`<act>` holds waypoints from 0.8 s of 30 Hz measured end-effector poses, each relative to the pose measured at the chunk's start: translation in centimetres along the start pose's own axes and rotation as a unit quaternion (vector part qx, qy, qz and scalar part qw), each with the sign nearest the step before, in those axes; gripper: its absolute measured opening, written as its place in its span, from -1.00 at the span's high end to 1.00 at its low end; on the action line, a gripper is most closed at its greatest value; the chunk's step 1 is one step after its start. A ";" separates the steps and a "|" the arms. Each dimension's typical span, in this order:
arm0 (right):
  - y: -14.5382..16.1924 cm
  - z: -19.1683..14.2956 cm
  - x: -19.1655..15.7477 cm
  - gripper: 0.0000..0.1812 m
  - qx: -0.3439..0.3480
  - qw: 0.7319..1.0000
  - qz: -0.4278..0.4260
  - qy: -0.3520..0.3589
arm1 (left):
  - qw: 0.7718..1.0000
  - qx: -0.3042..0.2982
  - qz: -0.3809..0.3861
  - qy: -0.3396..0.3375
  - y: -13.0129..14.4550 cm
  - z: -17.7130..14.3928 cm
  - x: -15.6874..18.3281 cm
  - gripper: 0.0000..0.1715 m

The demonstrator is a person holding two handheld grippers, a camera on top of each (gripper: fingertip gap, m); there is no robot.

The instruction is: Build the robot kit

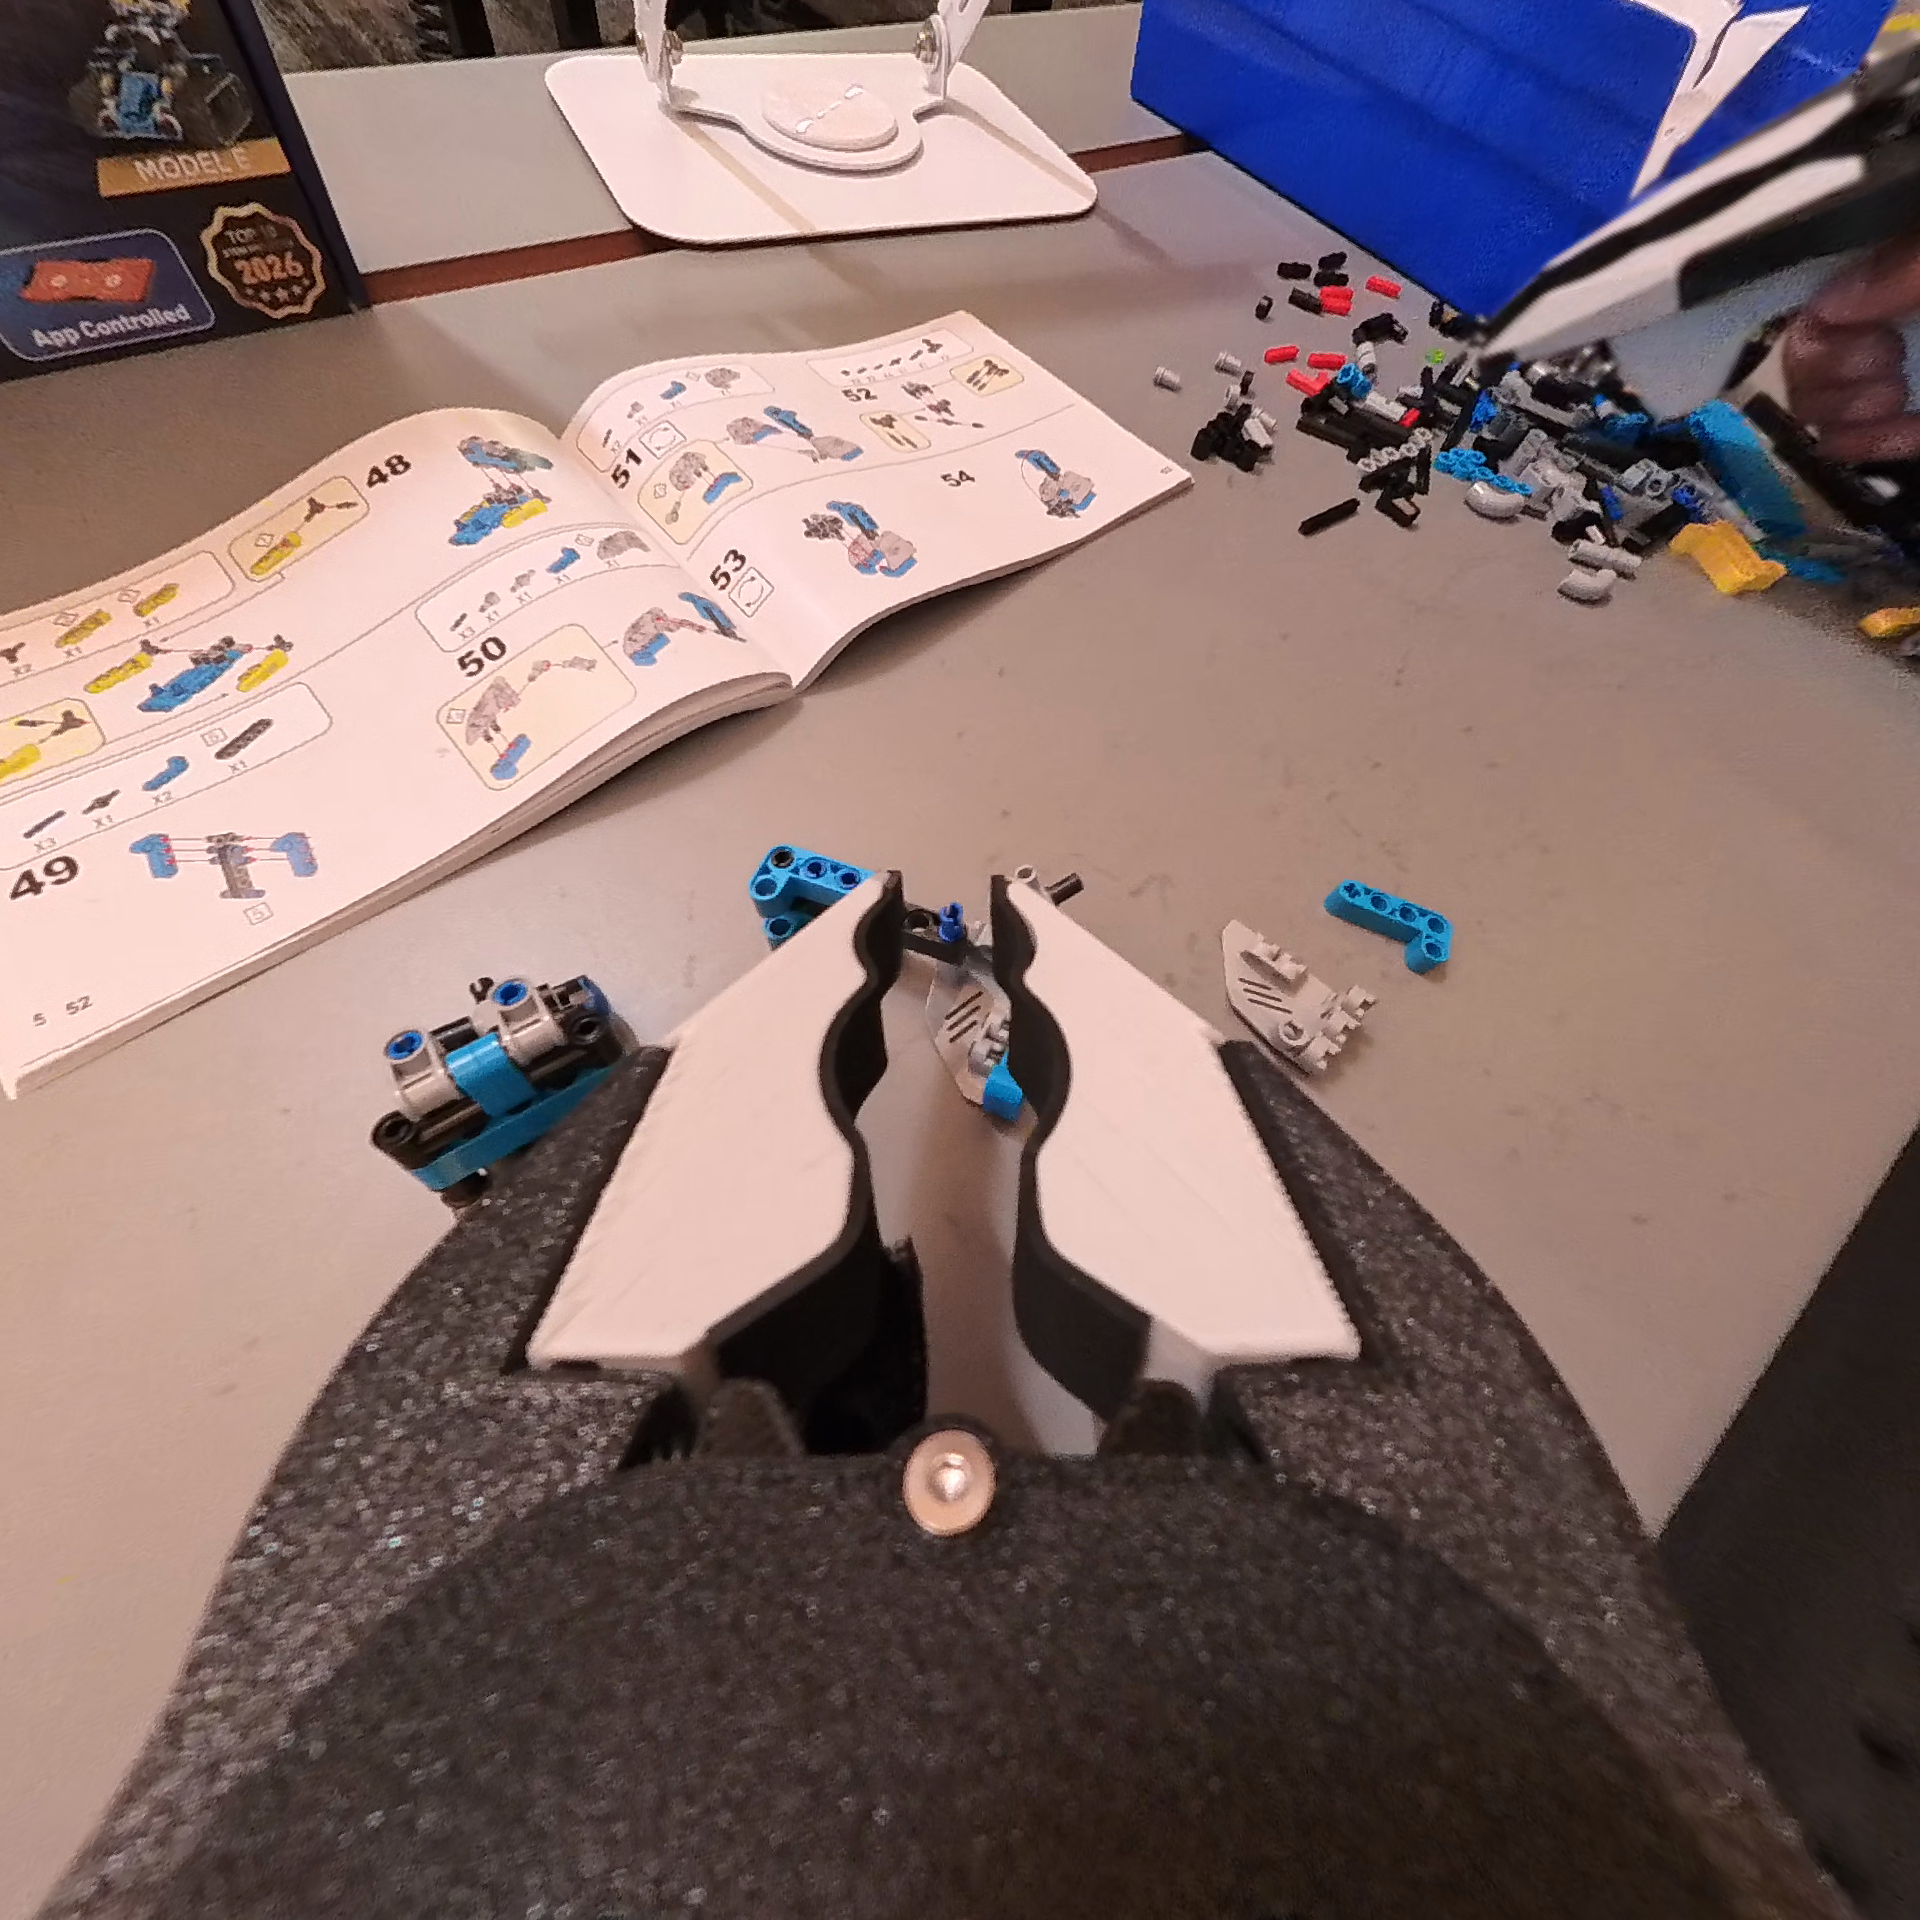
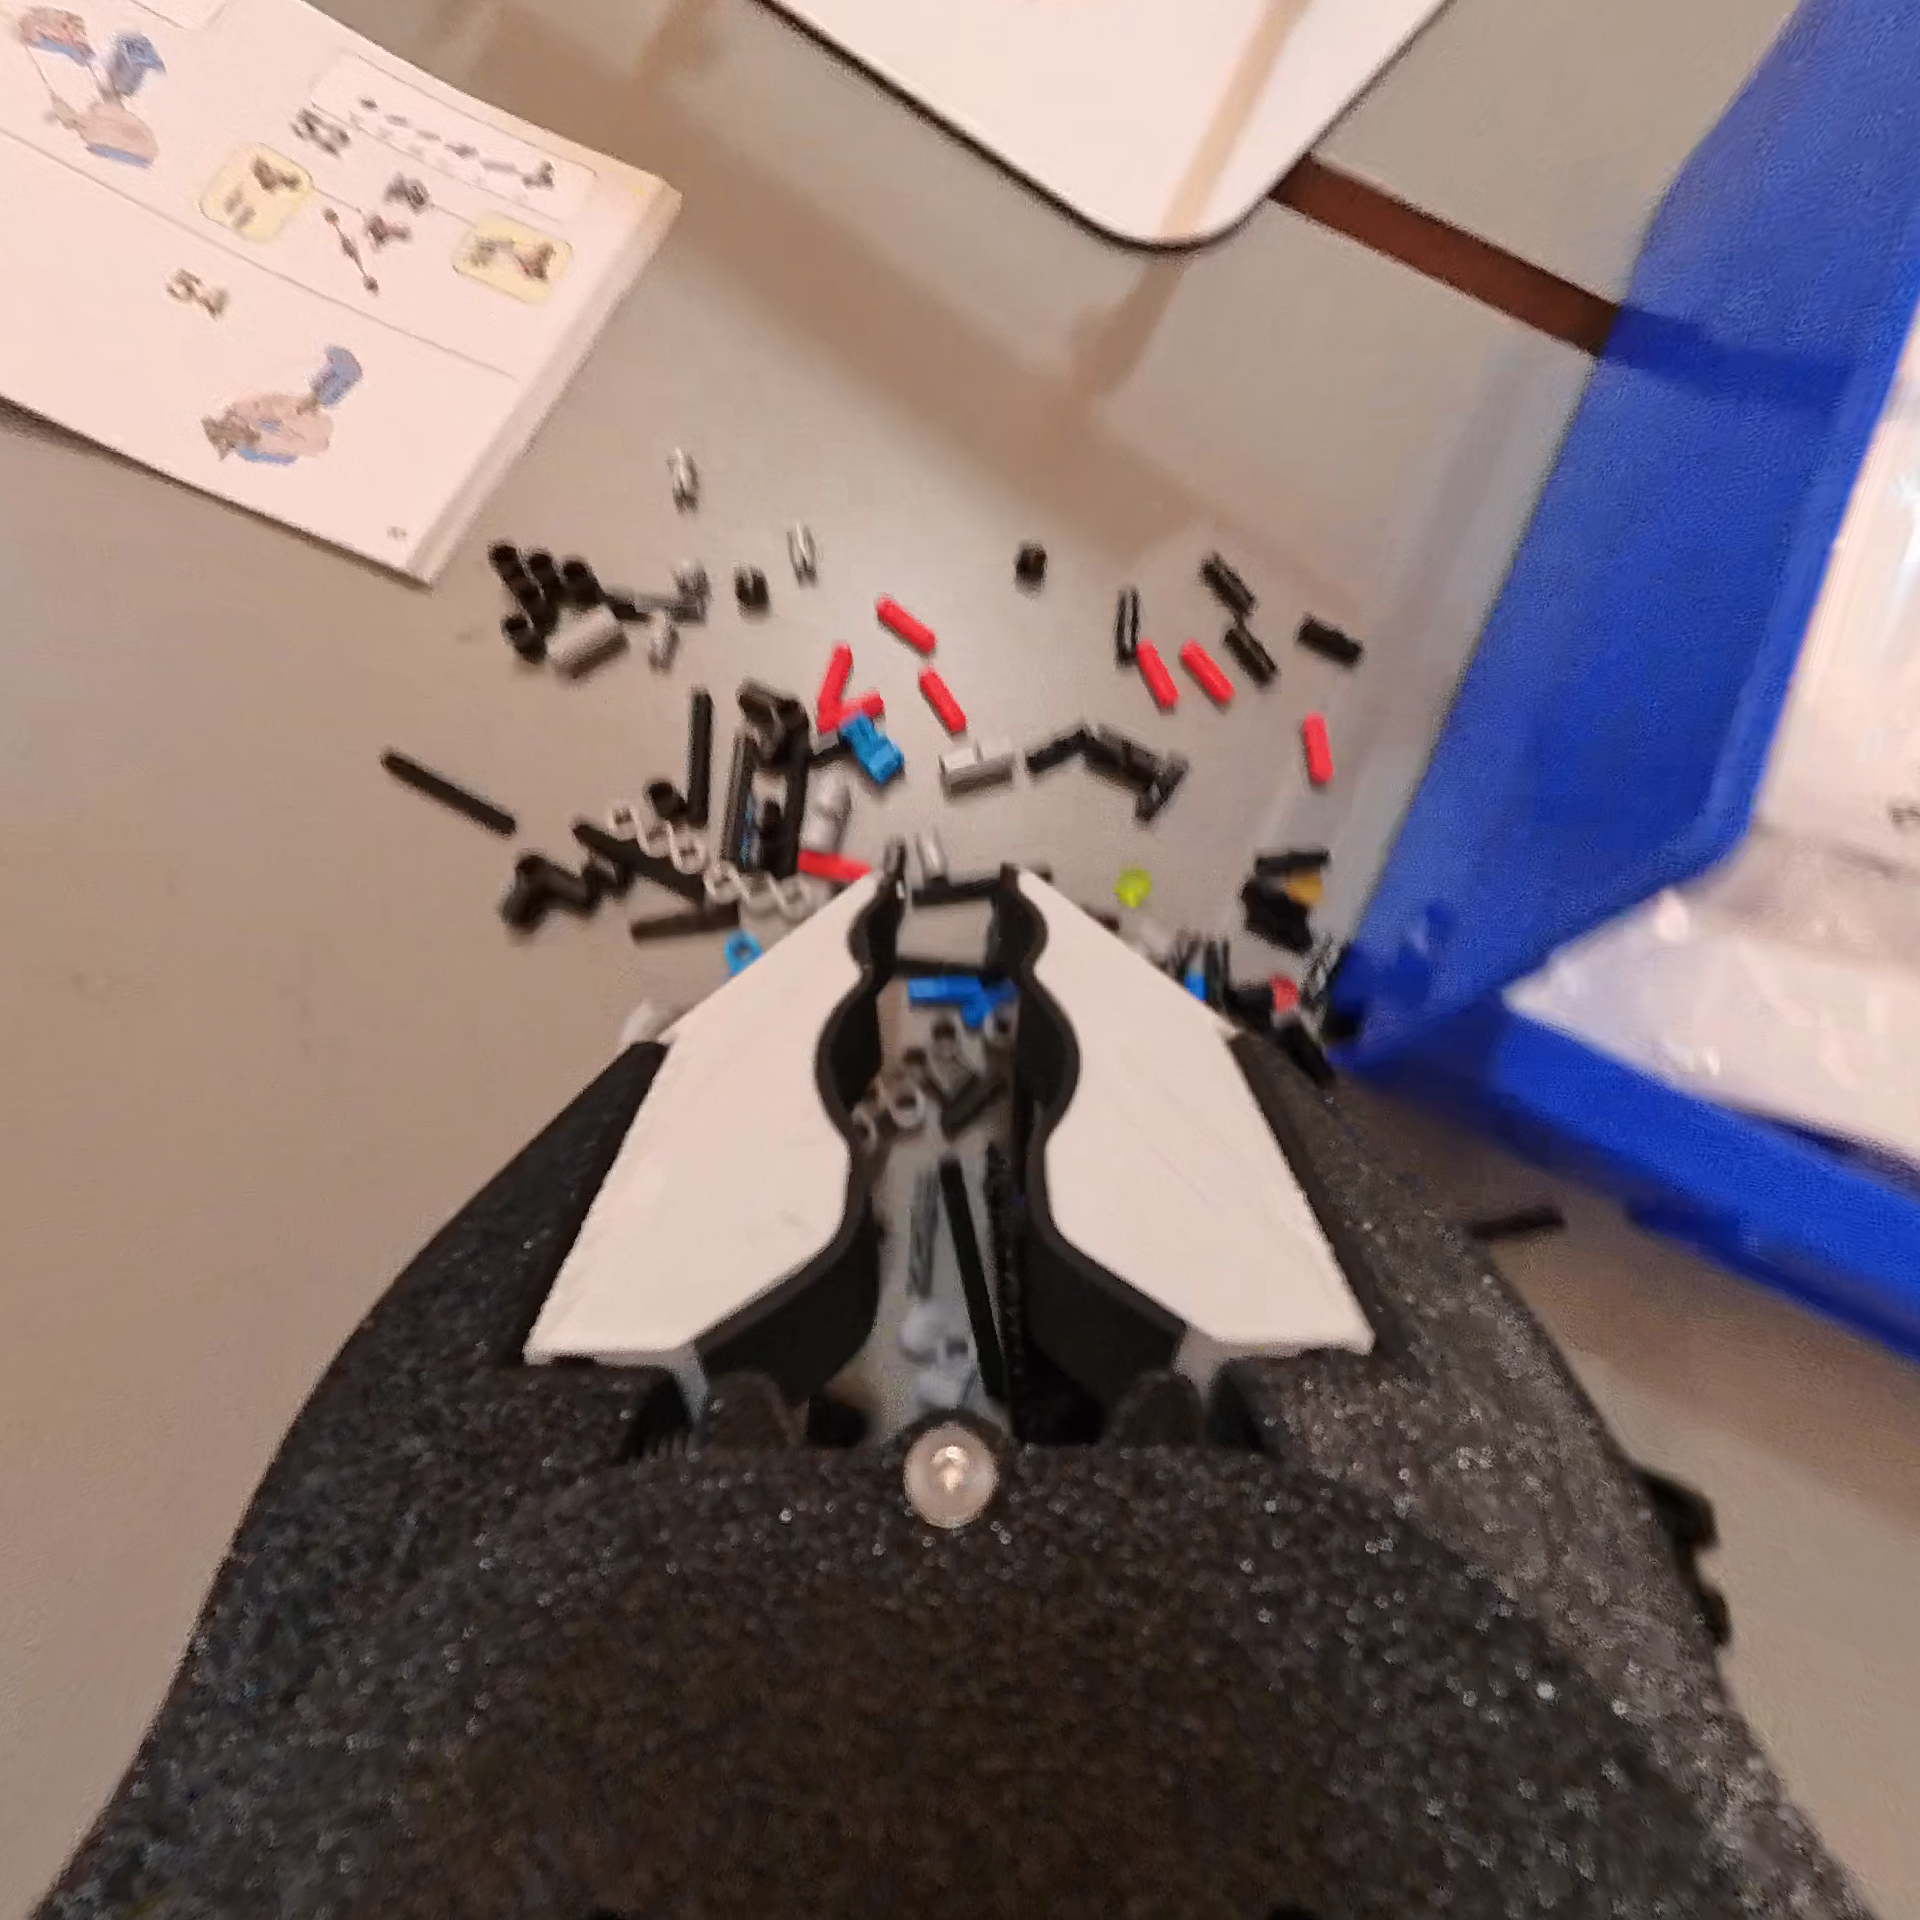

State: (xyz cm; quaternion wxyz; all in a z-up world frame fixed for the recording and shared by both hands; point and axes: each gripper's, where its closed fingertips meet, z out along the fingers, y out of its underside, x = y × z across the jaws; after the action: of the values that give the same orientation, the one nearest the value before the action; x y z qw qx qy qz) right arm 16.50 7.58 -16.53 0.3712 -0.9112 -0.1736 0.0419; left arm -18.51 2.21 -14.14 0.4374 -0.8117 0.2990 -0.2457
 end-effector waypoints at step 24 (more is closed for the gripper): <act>8.8 -8.6 5.6 0.79 -0.038 0.995 0.039 0.088 | 1.000 0.000 -0.010 -0.002 0.1 0.0 -0.2 0.81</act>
State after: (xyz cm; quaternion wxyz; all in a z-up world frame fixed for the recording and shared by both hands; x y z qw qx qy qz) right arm 26.05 -2.00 -16.07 0.3478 -0.9310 -0.1060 -0.0311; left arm -18.71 2.32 -14.23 0.4352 -0.8152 0.2902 -0.2486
